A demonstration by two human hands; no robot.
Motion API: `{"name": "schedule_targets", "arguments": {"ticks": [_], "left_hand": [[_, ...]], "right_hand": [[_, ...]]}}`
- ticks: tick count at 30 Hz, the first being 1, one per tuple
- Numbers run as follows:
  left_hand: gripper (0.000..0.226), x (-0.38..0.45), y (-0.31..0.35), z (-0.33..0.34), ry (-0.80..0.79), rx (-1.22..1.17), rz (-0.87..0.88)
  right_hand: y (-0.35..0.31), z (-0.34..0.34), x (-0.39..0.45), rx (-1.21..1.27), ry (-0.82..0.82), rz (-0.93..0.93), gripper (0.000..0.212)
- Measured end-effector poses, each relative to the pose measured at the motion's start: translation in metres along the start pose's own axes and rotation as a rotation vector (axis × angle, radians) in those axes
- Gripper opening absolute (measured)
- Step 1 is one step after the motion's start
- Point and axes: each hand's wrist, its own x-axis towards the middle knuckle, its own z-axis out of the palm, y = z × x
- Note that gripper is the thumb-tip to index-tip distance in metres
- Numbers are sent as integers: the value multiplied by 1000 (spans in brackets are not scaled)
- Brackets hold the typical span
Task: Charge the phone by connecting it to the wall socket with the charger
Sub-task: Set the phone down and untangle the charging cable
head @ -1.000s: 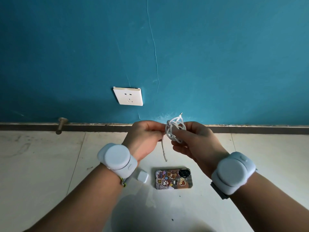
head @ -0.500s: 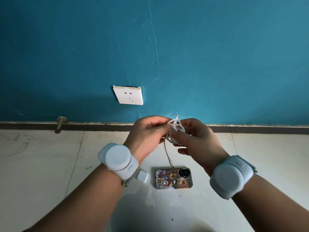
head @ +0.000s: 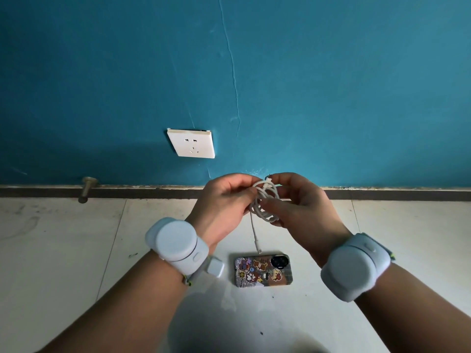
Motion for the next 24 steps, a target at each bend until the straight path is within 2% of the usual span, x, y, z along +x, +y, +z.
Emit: {"name": "schedule_targets", "arguments": {"ticks": [4, 9, 18, 24], "left_hand": [[30, -1, 5, 0, -3, -47, -50], [42, -1, 5, -3, 26, 22, -131], [31, -4, 2, 1, -40, 119, -227], [14, -2, 4, -1, -5, 88, -148]], "right_hand": [[-5, -2, 3, 152, 12, 24, 28], [-14, -4, 2, 333, 23, 91, 30], [-17, -5, 7, 403, 69, 102, 28], [-11, -2, 6, 359, 52, 104, 27]]}}
